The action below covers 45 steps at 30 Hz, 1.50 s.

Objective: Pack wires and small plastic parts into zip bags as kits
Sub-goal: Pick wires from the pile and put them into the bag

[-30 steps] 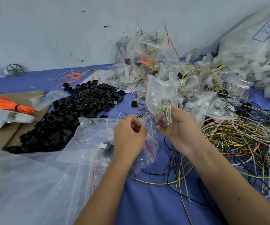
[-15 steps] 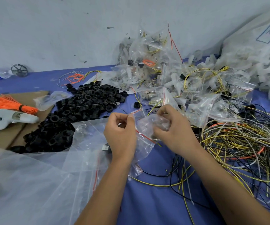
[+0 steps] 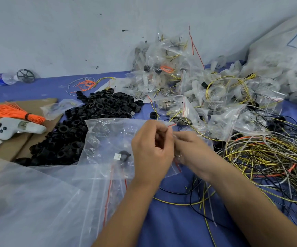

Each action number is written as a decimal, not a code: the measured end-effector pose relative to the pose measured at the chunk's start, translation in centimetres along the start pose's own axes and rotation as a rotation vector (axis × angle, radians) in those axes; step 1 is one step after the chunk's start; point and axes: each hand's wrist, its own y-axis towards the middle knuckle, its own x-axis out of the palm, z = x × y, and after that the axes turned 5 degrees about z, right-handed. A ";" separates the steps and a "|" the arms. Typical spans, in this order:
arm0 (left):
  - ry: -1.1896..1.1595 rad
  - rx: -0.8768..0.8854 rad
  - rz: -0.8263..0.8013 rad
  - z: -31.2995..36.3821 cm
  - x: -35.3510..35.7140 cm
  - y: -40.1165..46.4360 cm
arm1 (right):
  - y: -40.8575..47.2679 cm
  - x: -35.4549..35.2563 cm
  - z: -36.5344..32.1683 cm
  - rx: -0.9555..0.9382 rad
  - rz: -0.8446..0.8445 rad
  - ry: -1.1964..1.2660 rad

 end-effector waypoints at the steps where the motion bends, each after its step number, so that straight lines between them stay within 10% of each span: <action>1: -0.014 0.001 0.012 0.0 -0.1 0.0 | -0.1 0.0 -0.3 0.074 -0.081 0.222; 4: -0.063 -0.023 0.034 0.1 -0.2 0.1 | -0.1 -0.1 -0.5 0.081 -0.228 0.462; 13: -0.151 0.000 -0.069 2.3 0.4 -0.1 | -0.4 1.2 0.1 -0.405 -0.078 -0.213; 23: -0.294 -0.160 0.010 2.8 0.3 0.6 | -0.9 1.2 -0.4 0.004 -0.344 0.253; 45: -0.347 -0.358 0.023 1.3 1.0 0.3 | -0.3 2.3 0.0 0.248 -0.087 0.531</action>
